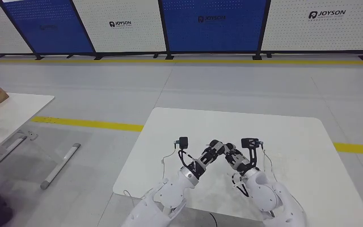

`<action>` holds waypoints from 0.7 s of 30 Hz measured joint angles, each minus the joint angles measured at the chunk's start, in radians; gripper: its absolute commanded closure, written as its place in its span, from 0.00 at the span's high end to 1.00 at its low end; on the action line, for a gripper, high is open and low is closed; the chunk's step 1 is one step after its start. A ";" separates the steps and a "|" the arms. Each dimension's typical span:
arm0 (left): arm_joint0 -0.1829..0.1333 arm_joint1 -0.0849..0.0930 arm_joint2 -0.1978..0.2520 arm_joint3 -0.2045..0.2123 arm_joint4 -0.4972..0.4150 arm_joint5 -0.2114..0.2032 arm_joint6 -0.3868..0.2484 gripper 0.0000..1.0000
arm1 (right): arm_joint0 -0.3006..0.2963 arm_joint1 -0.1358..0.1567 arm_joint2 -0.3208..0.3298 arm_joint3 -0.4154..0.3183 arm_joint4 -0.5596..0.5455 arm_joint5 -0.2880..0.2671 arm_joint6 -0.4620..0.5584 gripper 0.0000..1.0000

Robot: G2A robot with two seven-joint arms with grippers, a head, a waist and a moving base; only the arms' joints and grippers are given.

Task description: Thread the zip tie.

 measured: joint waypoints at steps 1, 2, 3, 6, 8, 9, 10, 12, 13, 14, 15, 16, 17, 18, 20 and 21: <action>0.000 0.000 0.000 0.000 0.000 0.000 0.001 0.00 | 0.003 -0.001 0.000 0.006 0.001 0.000 0.000 0.00; 0.000 0.000 0.000 0.000 0.000 -0.001 0.002 0.00 | 0.005 -0.001 -0.001 0.009 0.001 0.000 0.000 0.00; 0.000 0.000 0.000 0.000 0.001 -0.001 0.003 0.00 | 0.007 -0.001 -0.001 0.012 0.002 0.000 -0.001 0.00; -0.001 -0.001 0.000 0.002 0.003 0.006 0.010 0.00 | 0.009 -0.002 0.000 0.018 0.010 -0.004 -0.002 0.45; -0.004 -0.002 0.000 0.007 0.016 0.027 0.038 0.00 | 0.007 -0.003 0.004 0.015 0.028 -0.012 -0.004 1.00; -0.007 -0.003 0.001 0.010 0.028 0.037 0.055 0.00 | 0.004 -0.003 0.008 0.010 0.038 -0.017 -0.007 1.00; -0.009 -0.005 0.005 0.013 0.045 0.047 0.081 0.00 | -0.003 -0.002 0.016 -0.002 0.058 -0.027 -0.013 1.00; -0.011 -0.008 0.010 0.019 0.070 0.056 0.119 0.00 | -0.020 0.000 0.040 -0.027 0.098 -0.041 -0.026 1.00; -0.011 -0.009 0.012 0.022 0.085 0.059 0.145 0.00 | -0.034 0.003 0.061 -0.048 0.121 -0.050 -0.040 1.00; -0.008 -0.010 0.012 0.024 0.090 0.059 0.160 0.00 | -0.046 0.006 0.078 -0.066 0.143 -0.063 -0.046 1.00; -0.005 -0.011 0.009 0.025 0.090 0.058 0.172 0.00 | -0.060 0.009 0.099 -0.087 0.168 -0.079 -0.049 1.00; -0.001 -0.011 0.004 0.026 0.086 0.056 0.183 0.00 | -0.080 0.014 0.129 -0.115 0.198 -0.100 -0.047 1.00; 0.002 -0.010 -0.001 0.026 0.083 0.055 0.189 0.00 | -0.095 0.019 0.153 -0.137 0.215 -0.112 -0.042 1.00; 0.005 -0.010 -0.007 0.025 0.082 0.054 0.194 0.00 | -0.111 0.023 0.178 -0.159 0.232 -0.122 -0.041 1.00; 0.014 -0.008 -0.018 0.024 0.088 0.057 0.204 0.00 | -0.149 0.031 0.234 -0.203 0.279 -0.138 -0.039 1.00; 0.019 -0.007 -0.025 0.024 0.093 0.065 0.210 0.00 | -0.164 0.034 0.259 -0.217 0.300 -0.136 -0.041 1.00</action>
